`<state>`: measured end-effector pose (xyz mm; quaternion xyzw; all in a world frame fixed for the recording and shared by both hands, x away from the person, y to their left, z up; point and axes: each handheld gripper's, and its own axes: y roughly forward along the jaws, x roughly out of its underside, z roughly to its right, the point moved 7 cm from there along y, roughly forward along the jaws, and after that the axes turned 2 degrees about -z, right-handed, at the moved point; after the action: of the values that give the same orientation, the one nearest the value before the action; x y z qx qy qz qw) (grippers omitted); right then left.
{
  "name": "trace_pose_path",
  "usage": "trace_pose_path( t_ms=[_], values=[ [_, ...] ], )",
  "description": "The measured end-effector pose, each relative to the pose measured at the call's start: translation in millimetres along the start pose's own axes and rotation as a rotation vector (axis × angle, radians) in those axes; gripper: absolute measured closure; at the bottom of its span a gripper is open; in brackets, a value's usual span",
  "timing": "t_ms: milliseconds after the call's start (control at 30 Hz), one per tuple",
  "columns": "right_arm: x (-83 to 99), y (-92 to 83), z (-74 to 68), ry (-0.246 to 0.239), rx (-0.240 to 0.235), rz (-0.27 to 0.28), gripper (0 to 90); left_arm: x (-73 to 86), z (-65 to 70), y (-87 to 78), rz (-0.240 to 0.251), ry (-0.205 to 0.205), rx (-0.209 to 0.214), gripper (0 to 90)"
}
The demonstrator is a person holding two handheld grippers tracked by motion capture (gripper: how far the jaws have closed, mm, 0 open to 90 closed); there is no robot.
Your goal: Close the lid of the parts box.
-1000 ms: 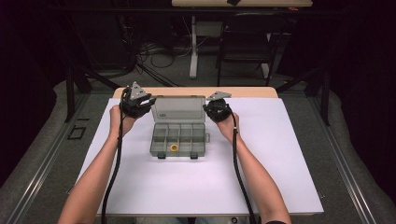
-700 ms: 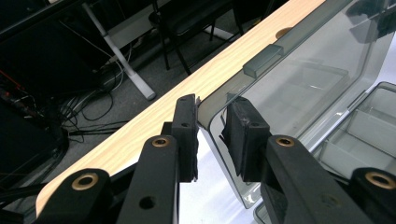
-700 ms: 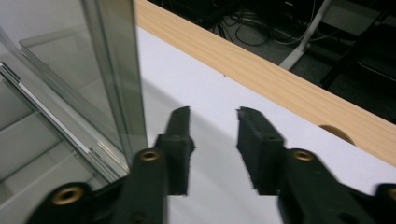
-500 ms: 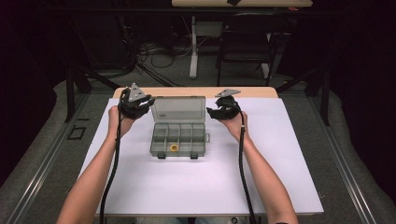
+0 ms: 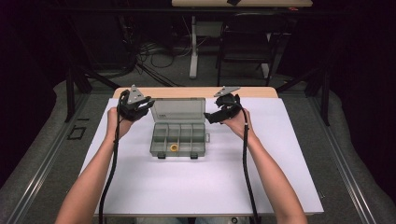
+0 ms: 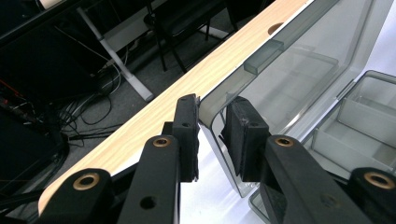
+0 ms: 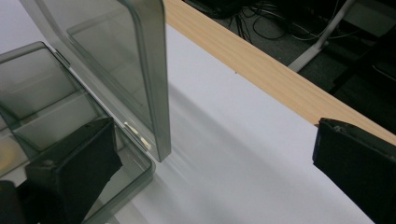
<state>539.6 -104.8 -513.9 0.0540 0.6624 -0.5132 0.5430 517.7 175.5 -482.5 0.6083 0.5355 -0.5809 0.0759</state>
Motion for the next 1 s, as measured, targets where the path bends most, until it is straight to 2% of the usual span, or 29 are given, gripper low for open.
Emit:
trace_pose_path(
  t_ms=[100, 133, 200, 267, 300, 333, 500, 700, 733, 833, 1000],
  values=[
    [-7.3, -5.2, -3.7, -0.016, -0.005, 0.006, 0.7, 0.3, 0.7, -0.8, -0.006, 0.009, -0.003, 74.4],
    [-10.2, -6.9, -4.4, -0.020, -0.001, 0.011, 3.3, 0.3, 0.8, -0.9, -0.007, 0.011, -0.003, 74.4],
    [-17.0, -11.9, -5.6, -0.032, 0.018, 0.034, 16.4, 0.4, 0.8, -1.1, -0.009, 0.011, -0.002, 74.4],
    [-23.3, -15.6, -7.1, -0.049, 0.028, 0.050, 21.8, 0.5, 0.6, -1.0, -0.008, 0.009, 0.000, 74.5],
    [-26.3, -16.9, -8.1, -0.055, 0.030, 0.057, 29.8, 0.5, 0.5, -0.7, -0.004, 0.004, 0.000, 74.5],
    [-28.7, -17.8, -8.7, -0.058, 0.031, 0.055, 33.9, 0.4, 0.2, -0.6, -0.001, 0.002, -0.001, 74.8],
    [-38.5, -18.8, -14.9, -0.084, -0.007, 0.055, 54.3, 0.5, 0.2, -0.8, -0.003, 0.005, 0.001, 75.1],
    [-41.8, -16.7, -21.2, -0.112, -0.008, 0.044, 74.6, 0.6, 0.3, -1.3, -0.012, 0.016, 0.001, 75.2],
    [-41.8, -16.5, -22.6, -0.109, -0.013, 0.043, 77.2, 0.6, 0.4, -1.3, -0.011, 0.014, 0.001, 75.3],
    [-42.0, -16.9, -24.9, -0.122, 0.003, 0.045, 77.6, 0.9, 0.8, -1.6, -0.006, 0.003, 0.007, 75.4],
    [-39.2, -19.9, -28.1, -0.142, 0.007, 0.045, 78.0, 1.7, 1.8, -4.1, -0.013, 0.011, 0.016, 75.4]
  ],
)
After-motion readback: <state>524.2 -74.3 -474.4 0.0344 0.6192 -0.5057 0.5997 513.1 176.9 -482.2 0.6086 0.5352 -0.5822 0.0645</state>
